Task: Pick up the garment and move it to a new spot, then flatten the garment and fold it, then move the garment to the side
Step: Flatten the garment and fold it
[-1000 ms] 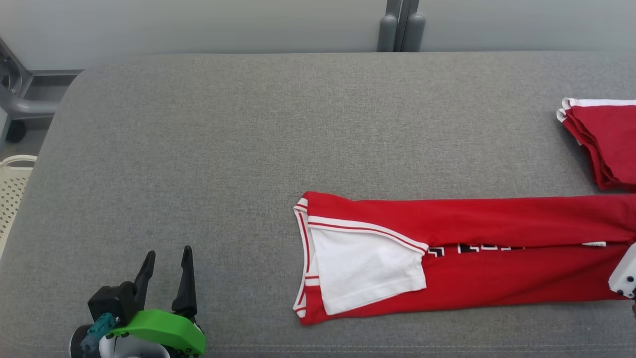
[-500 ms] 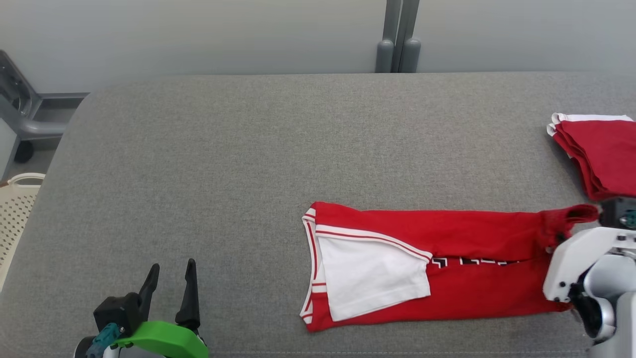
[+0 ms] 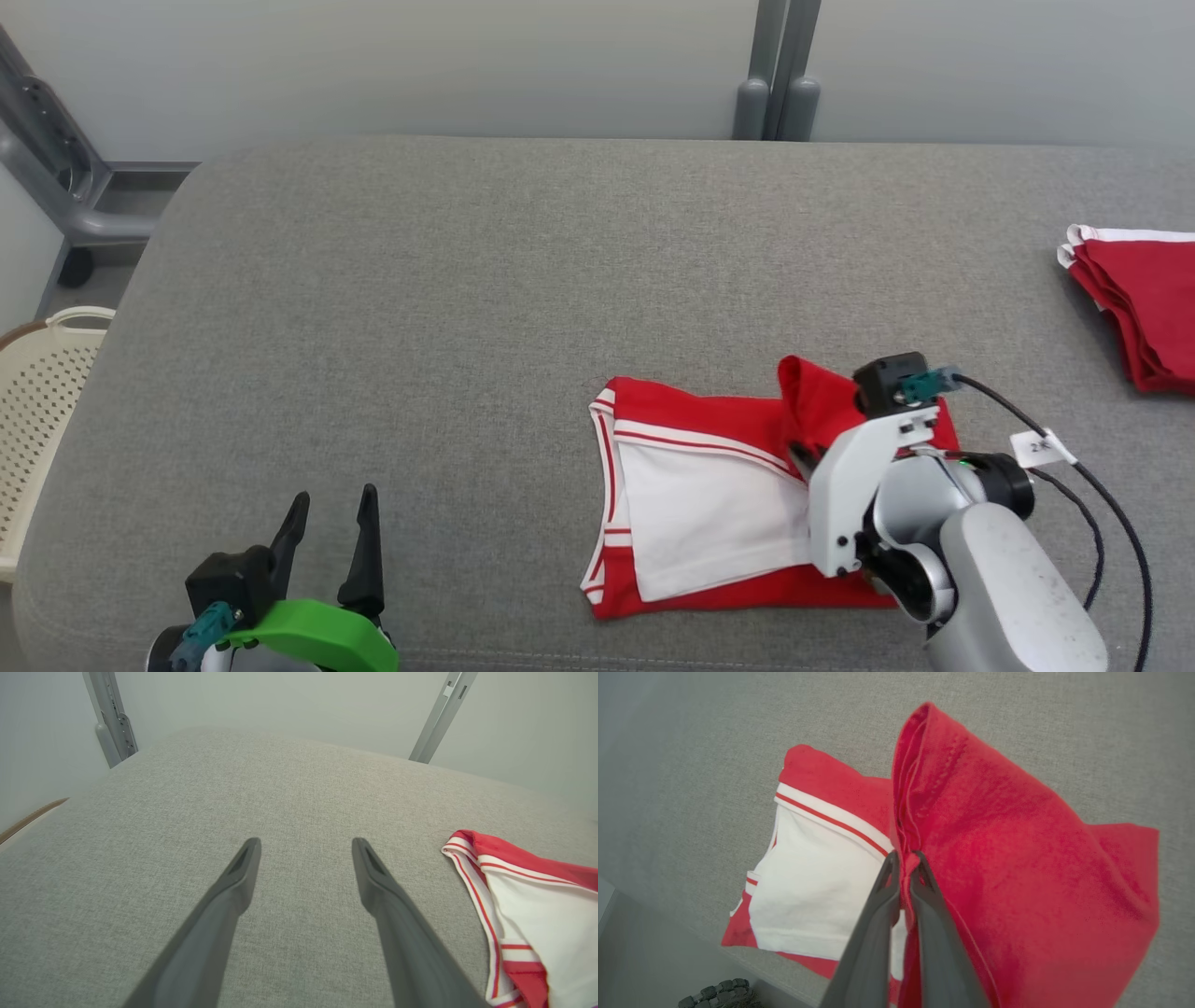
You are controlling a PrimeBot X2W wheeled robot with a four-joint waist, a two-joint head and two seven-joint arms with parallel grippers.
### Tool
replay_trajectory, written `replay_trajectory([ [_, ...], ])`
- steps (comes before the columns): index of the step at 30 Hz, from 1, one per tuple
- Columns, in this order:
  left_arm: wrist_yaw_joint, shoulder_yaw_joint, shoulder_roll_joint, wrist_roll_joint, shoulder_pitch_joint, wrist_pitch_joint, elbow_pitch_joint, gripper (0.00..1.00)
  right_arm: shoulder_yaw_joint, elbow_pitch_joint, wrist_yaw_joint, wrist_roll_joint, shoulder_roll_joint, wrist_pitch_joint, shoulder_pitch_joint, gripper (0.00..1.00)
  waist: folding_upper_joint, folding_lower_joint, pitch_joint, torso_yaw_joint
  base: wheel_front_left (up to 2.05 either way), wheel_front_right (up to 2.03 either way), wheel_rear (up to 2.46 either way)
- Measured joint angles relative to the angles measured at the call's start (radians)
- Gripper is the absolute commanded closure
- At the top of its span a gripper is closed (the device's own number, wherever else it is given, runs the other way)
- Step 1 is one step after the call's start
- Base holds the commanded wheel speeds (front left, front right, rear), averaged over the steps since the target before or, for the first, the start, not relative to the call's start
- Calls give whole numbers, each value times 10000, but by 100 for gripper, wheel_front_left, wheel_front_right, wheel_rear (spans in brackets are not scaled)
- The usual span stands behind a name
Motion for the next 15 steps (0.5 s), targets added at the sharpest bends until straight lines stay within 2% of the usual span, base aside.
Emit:
replay_trajectory([
  [5,-6,-35,0,-4,-90,0,21,0,1409,826,0,560,10,-362,-652,100,0,0,60,240,0,0,0],
  [15,-10,-142,2,-44,-201,-2,127,0,2777,2479,-2,1323,0,-1045,-1758,100,0,0,175,656,0,0,0],
])
